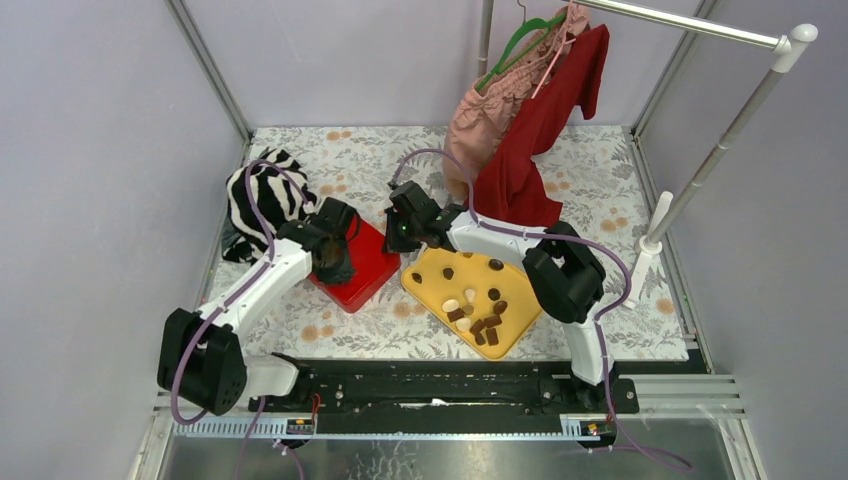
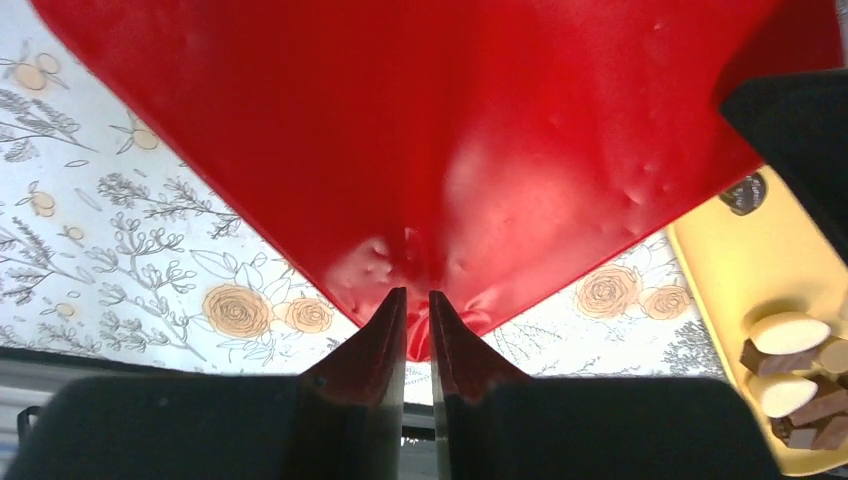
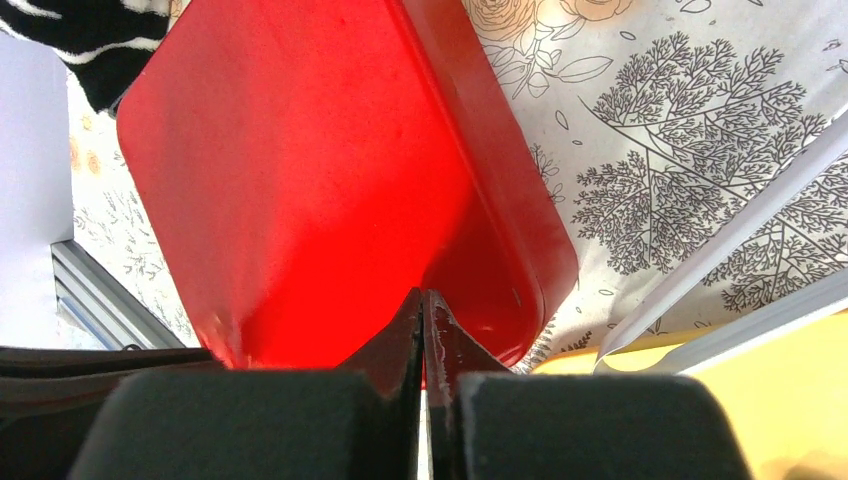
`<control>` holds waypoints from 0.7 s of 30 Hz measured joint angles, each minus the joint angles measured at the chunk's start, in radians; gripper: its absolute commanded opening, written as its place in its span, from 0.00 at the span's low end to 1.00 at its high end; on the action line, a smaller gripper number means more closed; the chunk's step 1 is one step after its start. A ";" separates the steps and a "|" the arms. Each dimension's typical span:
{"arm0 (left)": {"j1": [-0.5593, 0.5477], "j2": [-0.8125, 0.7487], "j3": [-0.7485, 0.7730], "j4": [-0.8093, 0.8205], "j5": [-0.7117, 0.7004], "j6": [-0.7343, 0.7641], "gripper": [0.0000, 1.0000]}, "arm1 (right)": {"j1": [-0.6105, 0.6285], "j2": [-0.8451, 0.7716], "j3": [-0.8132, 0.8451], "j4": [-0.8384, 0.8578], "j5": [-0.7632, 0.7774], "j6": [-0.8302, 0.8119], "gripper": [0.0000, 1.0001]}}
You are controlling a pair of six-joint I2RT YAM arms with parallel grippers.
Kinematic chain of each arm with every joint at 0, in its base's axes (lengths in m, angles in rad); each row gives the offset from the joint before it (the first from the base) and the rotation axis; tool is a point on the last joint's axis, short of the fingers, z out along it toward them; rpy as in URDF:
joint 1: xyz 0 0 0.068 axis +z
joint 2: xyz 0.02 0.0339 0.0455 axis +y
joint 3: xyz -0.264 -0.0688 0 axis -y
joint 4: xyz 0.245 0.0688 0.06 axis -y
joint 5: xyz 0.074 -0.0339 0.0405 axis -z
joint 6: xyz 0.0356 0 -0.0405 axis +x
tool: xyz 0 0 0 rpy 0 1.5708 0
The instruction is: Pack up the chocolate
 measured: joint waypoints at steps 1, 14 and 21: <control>0.000 -0.004 0.011 -0.019 -0.003 -0.005 0.20 | 0.000 0.000 -0.002 0.004 0.000 0.001 0.00; 0.012 0.003 0.269 -0.074 -0.108 -0.020 0.22 | 0.000 0.000 -0.008 0.021 -0.001 0.002 0.00; 0.053 0.020 -0.022 -0.010 -0.072 -0.094 0.21 | 0.000 -0.003 -0.025 0.042 -0.010 0.009 0.00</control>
